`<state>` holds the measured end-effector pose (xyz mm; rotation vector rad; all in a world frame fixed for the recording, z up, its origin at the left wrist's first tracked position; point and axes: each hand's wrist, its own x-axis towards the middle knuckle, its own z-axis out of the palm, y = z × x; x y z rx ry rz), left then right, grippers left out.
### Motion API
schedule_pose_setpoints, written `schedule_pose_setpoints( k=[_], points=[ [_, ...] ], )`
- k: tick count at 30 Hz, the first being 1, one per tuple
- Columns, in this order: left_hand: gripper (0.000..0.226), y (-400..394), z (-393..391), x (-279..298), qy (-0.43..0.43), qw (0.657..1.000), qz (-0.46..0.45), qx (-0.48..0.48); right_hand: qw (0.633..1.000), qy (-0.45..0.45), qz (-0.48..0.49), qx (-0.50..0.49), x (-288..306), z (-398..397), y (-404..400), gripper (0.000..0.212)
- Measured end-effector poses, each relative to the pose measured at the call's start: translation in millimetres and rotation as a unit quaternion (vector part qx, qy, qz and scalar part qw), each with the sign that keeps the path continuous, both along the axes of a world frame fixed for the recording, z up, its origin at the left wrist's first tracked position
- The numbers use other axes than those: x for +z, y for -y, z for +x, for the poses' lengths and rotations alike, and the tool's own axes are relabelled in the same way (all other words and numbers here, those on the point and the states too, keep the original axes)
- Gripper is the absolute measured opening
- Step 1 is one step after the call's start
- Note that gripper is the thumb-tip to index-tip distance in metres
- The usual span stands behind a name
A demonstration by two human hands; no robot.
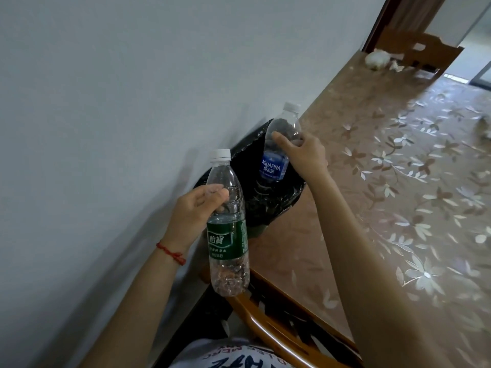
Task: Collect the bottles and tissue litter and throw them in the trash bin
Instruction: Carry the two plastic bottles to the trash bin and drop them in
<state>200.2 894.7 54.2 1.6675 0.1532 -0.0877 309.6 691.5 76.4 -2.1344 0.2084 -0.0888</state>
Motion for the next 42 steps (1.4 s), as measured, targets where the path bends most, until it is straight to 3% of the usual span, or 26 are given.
schedule_pose_setpoints(
  k=[5, 13, 18, 24, 29, 39, 42],
  points=[
    [0.032, 1, 2, 1, 0.006, 1.000, 0.000, -0.010, 0.998, 0.022, -0.065, -0.005, -7, -21, 7, 0.075],
    [0.042, 8, 9, 9, 0.037, 0.999, -0.001, -0.038, 0.951, 0.101, -0.282, 0.074, -37, -97, 22, 0.060],
    [0.040, 16, 21, 23, 0.049, 0.997, 0.014, -0.052, 0.919, 0.117, -0.365, 0.091, -62, -132, 32, 0.057],
    [0.019, 30, 49, 40, 0.060, 0.996, 0.047, -0.053, 0.917, 0.093, -0.379, 0.083, -76, -150, 42, 0.059],
    [0.023, 41, 83, 50, 0.023, 0.997, 0.036, -0.062, 0.921, 0.087, -0.374, 0.073, -77, -153, 46, 0.059],
    [0.026, 60, 134, 63, 0.062, 0.996, 0.056, -0.039, 0.926, 0.066, -0.366, 0.064, -83, -152, 47, 0.059],
    [0.046, 64, 142, 53, 0.064, 0.992, 0.102, -0.043, 0.930, 0.059, -0.356, 0.068, -85, -152, 47, 0.059]
  ],
)
